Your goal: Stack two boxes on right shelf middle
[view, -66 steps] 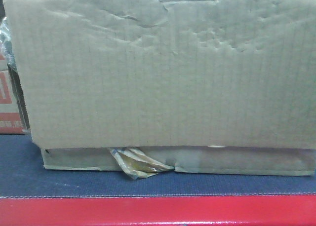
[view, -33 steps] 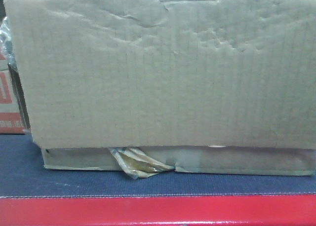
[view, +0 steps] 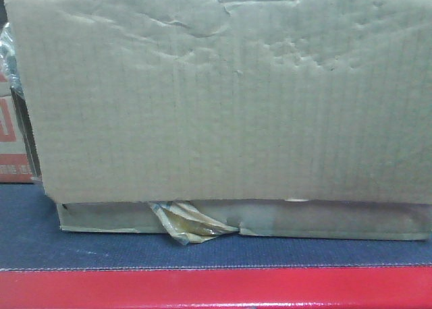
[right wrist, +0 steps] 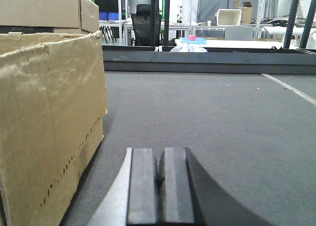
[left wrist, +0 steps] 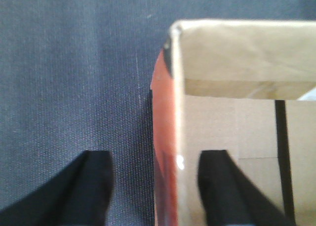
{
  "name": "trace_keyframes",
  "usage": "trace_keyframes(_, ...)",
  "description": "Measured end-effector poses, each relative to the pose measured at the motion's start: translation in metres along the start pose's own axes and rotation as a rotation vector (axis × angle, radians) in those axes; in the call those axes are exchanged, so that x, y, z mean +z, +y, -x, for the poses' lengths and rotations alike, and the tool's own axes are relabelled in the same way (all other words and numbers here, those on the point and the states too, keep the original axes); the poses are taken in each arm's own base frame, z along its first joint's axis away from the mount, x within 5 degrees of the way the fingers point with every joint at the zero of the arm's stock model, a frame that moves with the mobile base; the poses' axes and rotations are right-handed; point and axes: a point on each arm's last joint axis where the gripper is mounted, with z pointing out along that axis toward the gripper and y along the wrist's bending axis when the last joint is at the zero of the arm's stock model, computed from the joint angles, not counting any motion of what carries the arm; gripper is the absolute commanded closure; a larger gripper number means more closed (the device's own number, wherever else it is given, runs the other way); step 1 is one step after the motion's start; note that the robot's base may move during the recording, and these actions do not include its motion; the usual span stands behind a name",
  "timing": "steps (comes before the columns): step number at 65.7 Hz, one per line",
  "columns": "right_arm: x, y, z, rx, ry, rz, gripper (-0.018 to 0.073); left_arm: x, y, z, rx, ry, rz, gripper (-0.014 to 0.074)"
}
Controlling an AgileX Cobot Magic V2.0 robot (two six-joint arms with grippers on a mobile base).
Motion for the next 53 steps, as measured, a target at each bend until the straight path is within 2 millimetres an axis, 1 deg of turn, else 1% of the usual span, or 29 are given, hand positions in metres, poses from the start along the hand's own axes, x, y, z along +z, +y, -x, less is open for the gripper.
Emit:
trace_keyframes(8,0.0,0.0,0.0,0.0,0.0,0.0,0.0721,0.002,0.0,0.0,-0.005,0.003,-0.005,0.0694)
trace_keyframes(9,0.0,0.0,0.0,0.0,0.0,0.0,0.0721,0.002,0.0,0.0,-0.005,0.003,-0.005,0.0707)
trace_keyframes(14,0.0,0.0,0.0,0.0,0.0,0.0,0.0721,0.002,0.0,0.0,-0.005,0.005,-0.006,0.0707)
trace_keyframes(21,0.0,0.0,0.0,0.0,0.0,0.0,0.0721,-0.003,0.0,0.002,0.002,0.013,-0.005,0.0707)
trace_keyframes(26,0.0,0.0,0.0,0.0,0.0,0.0,0.0721,-0.011,0.001,0.005,0.01,0.016,0.005,0.0707)
trace_keyframes(30,0.0,0.0,0.0,0.0,0.0,0.0,0.0721,-0.021,0.003,0.012,0.0,-0.002,0.033,0.0707)
trace_keyframes(36,0.0,0.0,0.0,0.0,0.0,0.0,0.0721,-0.047,0.008,0.022,-0.065,-0.07,0.092,0.0707)
trace_keyframes(44,0.0,0.0,0.0,0.0,0.0,0.0,0.0721,-0.1,0.011,0.037,-0.151,-0.229,0.162,0.0707)
trace_keyframes(48,0.0,0.0,0.0,0.0,0.0,0.0,0.0721,-0.127,0.008,0.04,-0.183,-0.296,0.174,0.0707)
trace_keyframes(53,0.0,0.0,0.0,0.0,0.0,0.0,0.0721,-0.161,-0.005,0.046,-0.185,-0.379,0.17,0.0707)
